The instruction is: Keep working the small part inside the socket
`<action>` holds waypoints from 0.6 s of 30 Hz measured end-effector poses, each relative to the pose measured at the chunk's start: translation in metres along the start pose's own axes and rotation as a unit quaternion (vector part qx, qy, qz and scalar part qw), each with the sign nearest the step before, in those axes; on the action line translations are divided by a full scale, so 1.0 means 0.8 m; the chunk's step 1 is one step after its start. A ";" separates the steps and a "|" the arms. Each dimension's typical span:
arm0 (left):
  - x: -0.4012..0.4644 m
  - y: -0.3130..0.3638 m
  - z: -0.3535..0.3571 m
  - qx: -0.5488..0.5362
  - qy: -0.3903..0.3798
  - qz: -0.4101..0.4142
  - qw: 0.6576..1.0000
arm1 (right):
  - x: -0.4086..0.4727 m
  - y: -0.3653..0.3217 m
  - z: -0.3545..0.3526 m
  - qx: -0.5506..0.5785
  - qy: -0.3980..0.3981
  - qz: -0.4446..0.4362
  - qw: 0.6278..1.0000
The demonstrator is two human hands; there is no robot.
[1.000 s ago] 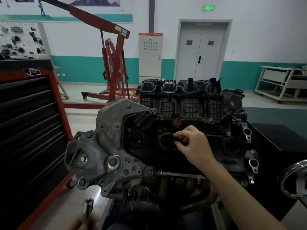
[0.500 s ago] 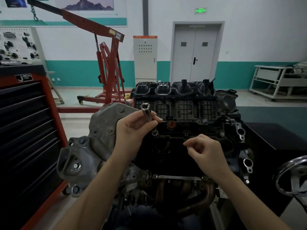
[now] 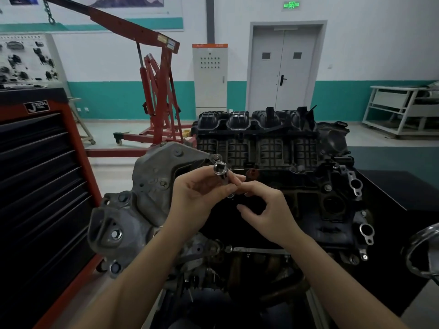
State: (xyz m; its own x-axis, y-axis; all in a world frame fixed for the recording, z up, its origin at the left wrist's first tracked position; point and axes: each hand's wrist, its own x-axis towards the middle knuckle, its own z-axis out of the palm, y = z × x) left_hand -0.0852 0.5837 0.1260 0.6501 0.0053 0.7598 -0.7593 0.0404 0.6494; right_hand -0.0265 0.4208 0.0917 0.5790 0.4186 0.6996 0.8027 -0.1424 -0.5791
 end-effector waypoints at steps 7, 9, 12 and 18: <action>0.004 -0.004 0.010 -0.014 -0.036 -0.014 0.999 | 0.004 0.008 0.007 0.009 0.025 -0.005 1.000; 0.007 -0.008 0.013 0.002 -0.047 -0.028 0.998 | 0.008 0.008 0.006 -0.002 0.016 0.006 1.000; 0.012 -0.010 0.009 0.004 -0.069 -0.056 0.996 | 0.010 0.011 0.005 -0.001 0.008 -0.005 1.000; 0.008 -0.036 -0.015 0.139 -0.127 -0.102 0.977 | 0.015 0.029 -0.002 0.036 -0.097 0.020 0.994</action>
State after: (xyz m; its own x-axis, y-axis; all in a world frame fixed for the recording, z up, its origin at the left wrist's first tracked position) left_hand -0.0593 0.5943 0.1119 0.7877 -0.2233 0.5742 -0.6159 -0.2583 0.7443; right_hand -0.0004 0.4211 0.0876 0.5665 0.5803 0.5850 0.7631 -0.1015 -0.6383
